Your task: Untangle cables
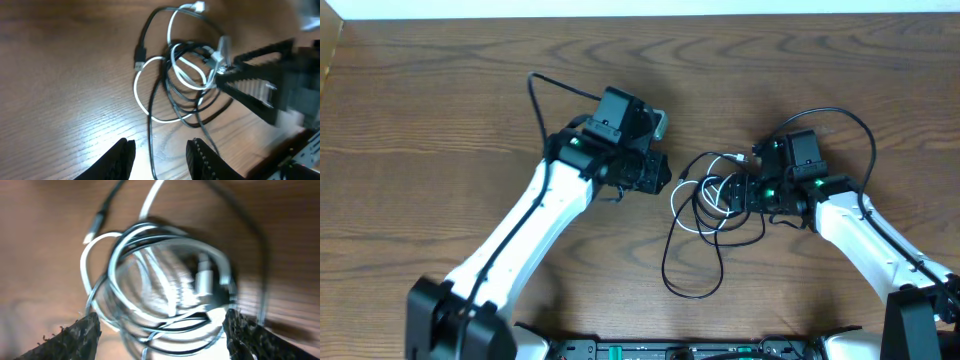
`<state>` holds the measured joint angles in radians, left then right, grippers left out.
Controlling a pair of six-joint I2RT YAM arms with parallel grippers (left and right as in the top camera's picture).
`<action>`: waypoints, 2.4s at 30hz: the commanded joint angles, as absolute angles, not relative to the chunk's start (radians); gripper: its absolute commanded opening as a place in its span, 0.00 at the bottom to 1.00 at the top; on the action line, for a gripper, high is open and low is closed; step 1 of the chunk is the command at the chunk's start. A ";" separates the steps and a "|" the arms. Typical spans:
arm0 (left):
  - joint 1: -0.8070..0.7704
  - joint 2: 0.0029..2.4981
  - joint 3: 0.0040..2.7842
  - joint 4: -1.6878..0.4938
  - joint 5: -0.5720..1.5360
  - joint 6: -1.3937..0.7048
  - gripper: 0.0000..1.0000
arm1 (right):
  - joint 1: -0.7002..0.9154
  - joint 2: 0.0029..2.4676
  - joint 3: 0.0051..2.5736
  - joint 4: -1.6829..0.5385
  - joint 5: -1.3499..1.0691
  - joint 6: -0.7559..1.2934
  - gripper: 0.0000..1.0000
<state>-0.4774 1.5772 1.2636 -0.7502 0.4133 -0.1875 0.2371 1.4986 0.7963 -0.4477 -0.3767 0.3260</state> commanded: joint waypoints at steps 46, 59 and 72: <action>-0.678 2.016 1.260 -0.470 0.514 -0.293 0.44 | 0.233 1.498 0.798 -0.543 -0.242 0.378 0.65; -0.713 2.016 1.246 -0.428 0.294 -0.451 0.44 | 0.233 1.498 0.798 -0.555 -0.245 0.377 0.65; -0.749 2.028 1.245 -0.406 0.235 -0.496 0.37 | 0.233 1.498 0.799 -0.566 -0.246 0.377 0.65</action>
<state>-0.7273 2.0010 1.2636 -0.4000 0.3012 -0.4622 0.2367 1.4986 0.7963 -0.5617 -0.2531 0.3637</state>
